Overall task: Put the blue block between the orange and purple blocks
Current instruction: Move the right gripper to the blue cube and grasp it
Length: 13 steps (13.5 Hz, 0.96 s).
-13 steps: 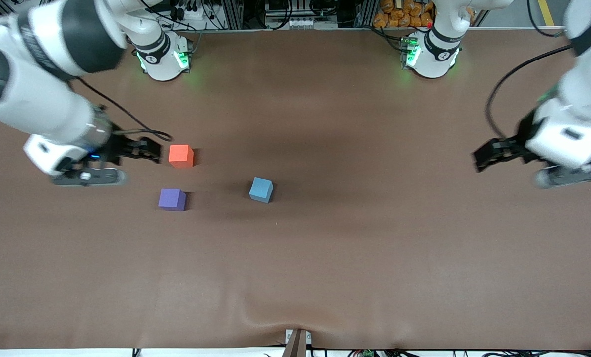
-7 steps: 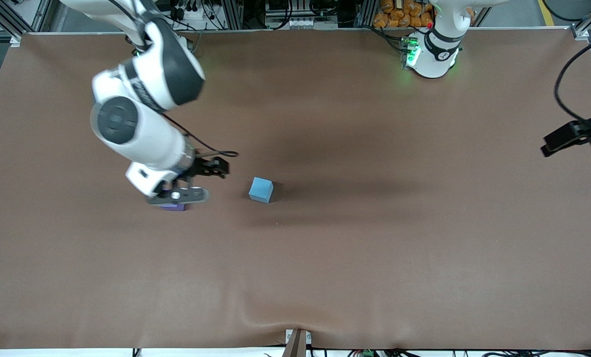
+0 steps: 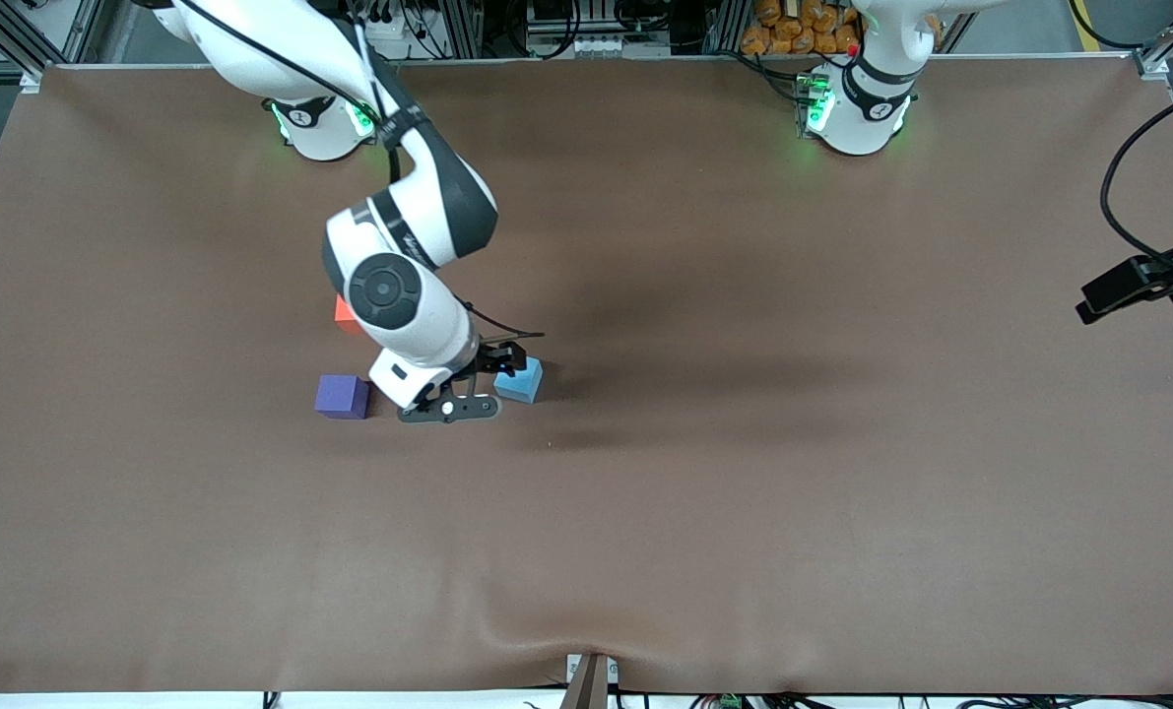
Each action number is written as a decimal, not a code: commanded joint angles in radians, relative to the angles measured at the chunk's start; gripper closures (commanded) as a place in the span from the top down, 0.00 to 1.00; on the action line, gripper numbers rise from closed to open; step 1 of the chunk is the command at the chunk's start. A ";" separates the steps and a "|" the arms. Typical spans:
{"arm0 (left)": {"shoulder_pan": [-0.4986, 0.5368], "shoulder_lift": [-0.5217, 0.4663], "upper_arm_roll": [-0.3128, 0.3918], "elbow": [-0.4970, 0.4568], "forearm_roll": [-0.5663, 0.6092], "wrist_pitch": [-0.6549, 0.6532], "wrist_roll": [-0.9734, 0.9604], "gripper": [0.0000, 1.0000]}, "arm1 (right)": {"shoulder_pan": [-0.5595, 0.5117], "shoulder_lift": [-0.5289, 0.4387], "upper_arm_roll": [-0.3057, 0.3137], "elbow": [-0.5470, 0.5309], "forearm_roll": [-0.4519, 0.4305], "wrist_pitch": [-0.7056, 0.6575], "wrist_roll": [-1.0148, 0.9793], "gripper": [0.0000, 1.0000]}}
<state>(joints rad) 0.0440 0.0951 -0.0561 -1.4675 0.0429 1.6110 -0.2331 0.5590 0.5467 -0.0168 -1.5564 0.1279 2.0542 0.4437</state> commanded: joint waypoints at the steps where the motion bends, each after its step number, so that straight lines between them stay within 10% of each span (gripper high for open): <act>1: 0.016 -0.080 -0.010 -0.102 -0.011 0.044 0.008 1.00 | 0.027 0.035 -0.011 -0.019 0.007 0.029 0.084 1.00; 13: 0.008 -0.089 -0.027 -0.096 -0.015 0.040 0.014 1.00 | 0.076 0.140 -0.011 -0.017 -0.002 0.129 0.197 1.00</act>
<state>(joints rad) 0.0452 0.0347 -0.0702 -1.5392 0.0428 1.6391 -0.2330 0.6177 0.6737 -0.0170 -1.5762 0.1279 2.1744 0.6191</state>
